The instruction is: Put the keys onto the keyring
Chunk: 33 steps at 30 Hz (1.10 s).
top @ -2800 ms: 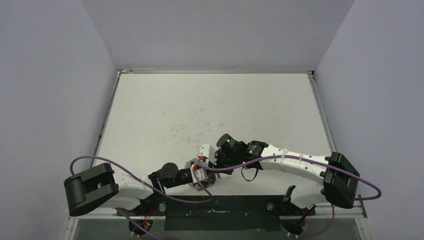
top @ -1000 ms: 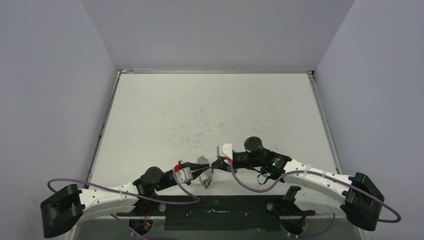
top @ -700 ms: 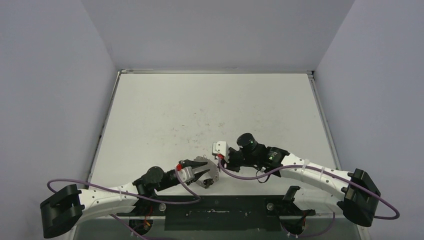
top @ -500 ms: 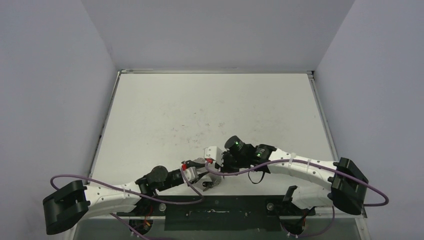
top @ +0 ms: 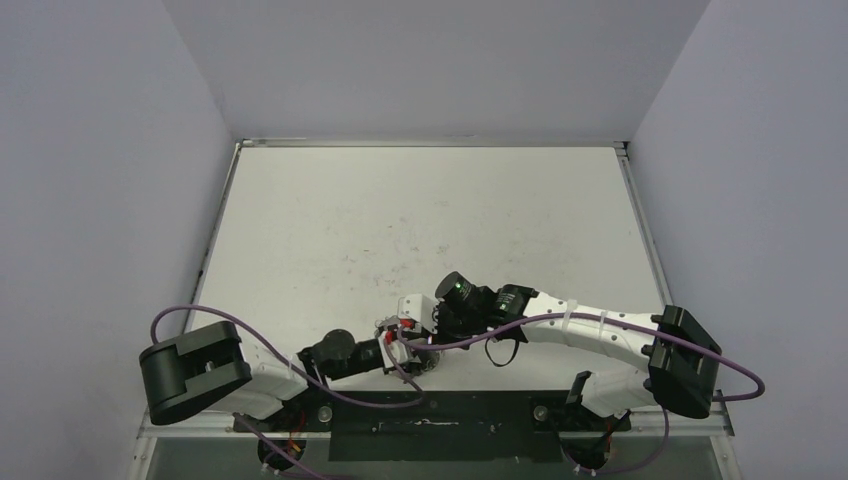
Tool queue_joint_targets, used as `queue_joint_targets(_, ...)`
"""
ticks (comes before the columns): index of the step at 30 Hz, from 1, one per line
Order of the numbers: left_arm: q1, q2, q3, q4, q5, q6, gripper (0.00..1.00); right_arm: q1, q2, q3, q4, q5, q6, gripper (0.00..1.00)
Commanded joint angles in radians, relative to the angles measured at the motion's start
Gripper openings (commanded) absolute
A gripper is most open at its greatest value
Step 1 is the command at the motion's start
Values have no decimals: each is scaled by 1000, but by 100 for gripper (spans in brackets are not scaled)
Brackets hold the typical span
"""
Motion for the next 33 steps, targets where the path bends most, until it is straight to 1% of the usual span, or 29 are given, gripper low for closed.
queue_joint_targets(1,-8,51,51,178,31,19,30,9,-30,33,37,-6,12,0)
queue_joint_targets(7,-11,83,75,176,64,13,29,10,-40,28,47,-13,12,0)
queue_joint_targets(12,-13,118,87,186,75,11,22,12,-45,28,53,-20,11,0)
queue_joint_targets(17,-14,154,101,186,74,20,18,13,-52,26,53,-26,12,0)
queue_joint_targets(21,-16,176,107,203,72,28,9,12,-57,23,51,-25,11,0)
queue_joint_targets(23,-16,182,105,218,73,30,1,13,-56,22,49,-22,9,0)
queue_joint_targets(27,-16,173,99,219,73,29,0,13,-55,19,50,-18,2,0)
queue_joint_targets(28,-17,169,95,220,71,26,0,12,-59,15,53,-16,0,2)
queue_joint_targets(30,-17,156,87,219,64,18,0,9,-75,2,70,-16,0,14)
queue_joint_targets(33,-16,129,71,216,51,7,0,-1,-129,-39,122,-31,-2,28)
